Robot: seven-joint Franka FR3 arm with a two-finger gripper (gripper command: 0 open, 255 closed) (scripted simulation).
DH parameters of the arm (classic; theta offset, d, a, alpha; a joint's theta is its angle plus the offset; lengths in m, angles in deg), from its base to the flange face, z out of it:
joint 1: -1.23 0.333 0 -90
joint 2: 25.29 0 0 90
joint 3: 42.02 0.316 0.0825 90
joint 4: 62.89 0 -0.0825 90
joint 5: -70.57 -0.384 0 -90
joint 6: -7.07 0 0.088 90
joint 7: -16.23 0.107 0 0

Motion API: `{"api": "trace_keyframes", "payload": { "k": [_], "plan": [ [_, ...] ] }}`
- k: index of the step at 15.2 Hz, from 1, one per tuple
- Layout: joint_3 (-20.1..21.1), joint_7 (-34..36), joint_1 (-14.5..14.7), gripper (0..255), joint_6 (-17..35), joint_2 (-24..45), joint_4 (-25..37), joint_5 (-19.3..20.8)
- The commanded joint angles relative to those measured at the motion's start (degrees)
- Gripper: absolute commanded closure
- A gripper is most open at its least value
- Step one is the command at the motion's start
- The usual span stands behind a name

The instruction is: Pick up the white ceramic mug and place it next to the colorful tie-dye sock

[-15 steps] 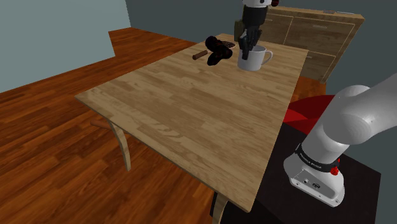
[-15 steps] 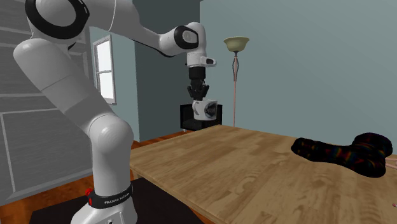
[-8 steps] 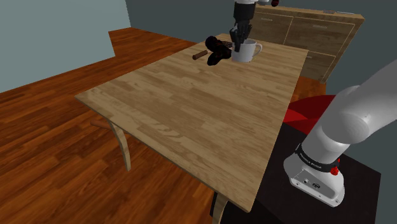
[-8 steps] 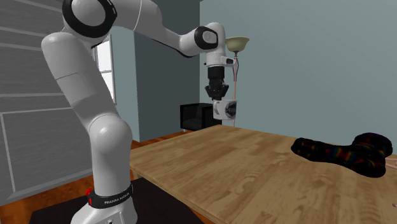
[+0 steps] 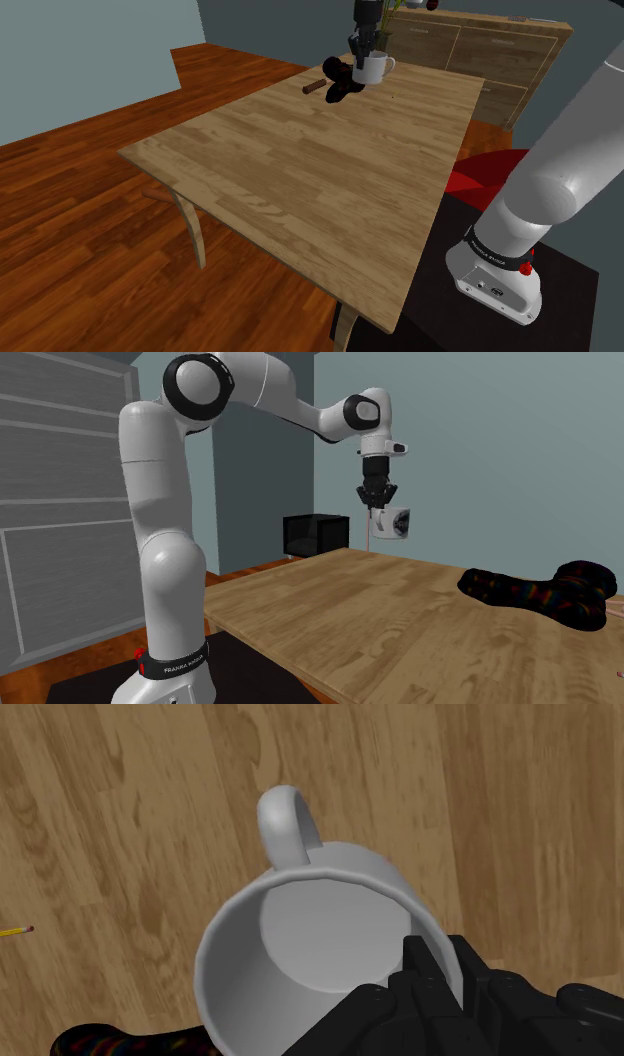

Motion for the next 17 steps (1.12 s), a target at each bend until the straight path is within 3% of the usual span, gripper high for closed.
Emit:
{"api": "trace_keyframes", "payload": {
  "k": [1,9,12,13,17],
  "plan": [
    [-0.5,-1.1,-0.4,255,-0.6,4.7,5.4,-0.4],
    [-2.4,-6.4,-3.9,255,-7.7,25.2,33.0,-2.9],
    [-2.6,-8.0,-6.0,255,-13.9,36.3,50.4,-4.3],
    [-2.5,-8.5,-7.3,255,-18.7,43.4,62.4,-5.0],
    [-2.4,-8.4,-6.8,255,-13.0,39.8,53.1,-4.6]
  ]
}}
